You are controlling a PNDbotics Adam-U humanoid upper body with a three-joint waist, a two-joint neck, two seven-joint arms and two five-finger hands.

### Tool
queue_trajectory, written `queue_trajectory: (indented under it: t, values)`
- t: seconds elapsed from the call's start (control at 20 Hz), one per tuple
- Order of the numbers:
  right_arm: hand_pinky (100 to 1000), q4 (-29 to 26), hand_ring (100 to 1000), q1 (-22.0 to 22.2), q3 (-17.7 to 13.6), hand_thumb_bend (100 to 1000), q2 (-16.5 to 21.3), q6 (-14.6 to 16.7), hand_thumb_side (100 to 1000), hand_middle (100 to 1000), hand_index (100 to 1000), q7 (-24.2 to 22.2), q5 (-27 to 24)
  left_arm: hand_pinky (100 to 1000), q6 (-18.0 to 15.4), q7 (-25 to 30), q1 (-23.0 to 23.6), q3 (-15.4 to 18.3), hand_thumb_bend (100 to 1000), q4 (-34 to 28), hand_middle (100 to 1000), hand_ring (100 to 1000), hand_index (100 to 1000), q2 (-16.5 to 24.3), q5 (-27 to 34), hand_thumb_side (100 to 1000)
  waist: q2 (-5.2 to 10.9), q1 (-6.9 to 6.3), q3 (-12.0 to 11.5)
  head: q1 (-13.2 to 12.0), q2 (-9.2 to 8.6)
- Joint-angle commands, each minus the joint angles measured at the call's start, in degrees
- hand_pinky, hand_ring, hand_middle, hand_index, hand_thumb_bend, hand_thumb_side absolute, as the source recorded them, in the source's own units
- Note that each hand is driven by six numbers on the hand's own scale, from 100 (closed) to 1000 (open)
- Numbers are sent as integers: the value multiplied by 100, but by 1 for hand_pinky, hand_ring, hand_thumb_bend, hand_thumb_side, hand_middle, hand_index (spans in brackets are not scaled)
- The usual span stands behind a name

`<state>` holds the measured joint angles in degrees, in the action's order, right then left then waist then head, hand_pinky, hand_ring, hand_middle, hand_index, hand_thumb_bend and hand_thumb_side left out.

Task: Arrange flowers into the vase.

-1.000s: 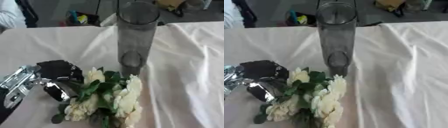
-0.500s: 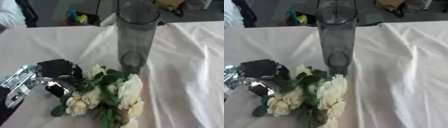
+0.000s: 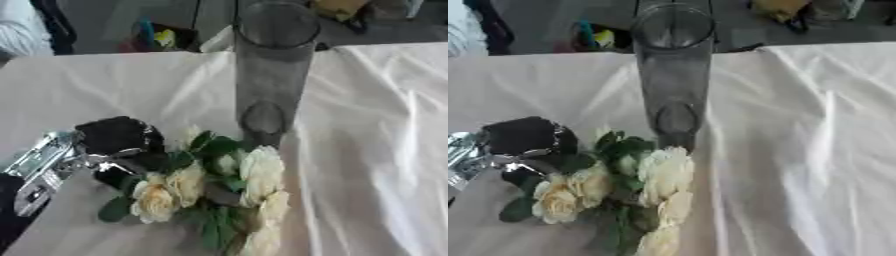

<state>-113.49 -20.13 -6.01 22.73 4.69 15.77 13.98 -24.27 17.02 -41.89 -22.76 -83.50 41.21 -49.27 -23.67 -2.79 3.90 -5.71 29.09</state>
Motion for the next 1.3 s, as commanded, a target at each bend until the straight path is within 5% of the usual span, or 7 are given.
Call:
queue_trajectory:
  t: [0.05,0.55,1.05,1.15,1.3]
  values:
    - [667,-110,561,-20,-58,100,63,14,1000,554,770,-20,-38,100,-26,-133,-105,0,111,-60,356,256,526,81,-123,637,30,-43,3,-15,-77]
    - [667,-110,561,-11,-61,100,60,12,1000,554,771,-31,-46,100,-170,-842,-128,89,172,-387,197,100,429,128,-825,735,45,-40,-21,-9,-76]
    - [668,-110,562,0,-67,100,58,19,1000,553,771,-41,-52,100,-226,-1366,-113,140,161,-362,100,100,378,120,-925,821,56,-34,-33,2,-85]
    - [668,-110,562,-1,-68,100,57,21,1000,553,771,-41,-53,100,-228,-1413,-114,141,224,-340,100,100,380,111,-892,849,54,-33,-28,4,-94]
    - [668,-110,562,-1,-72,100,54,23,1000,553,772,-42,-55,100,-238,-1498,-122,154,140,-336,100,100,287,98,-828,838,53,-31,-17,3,-102]
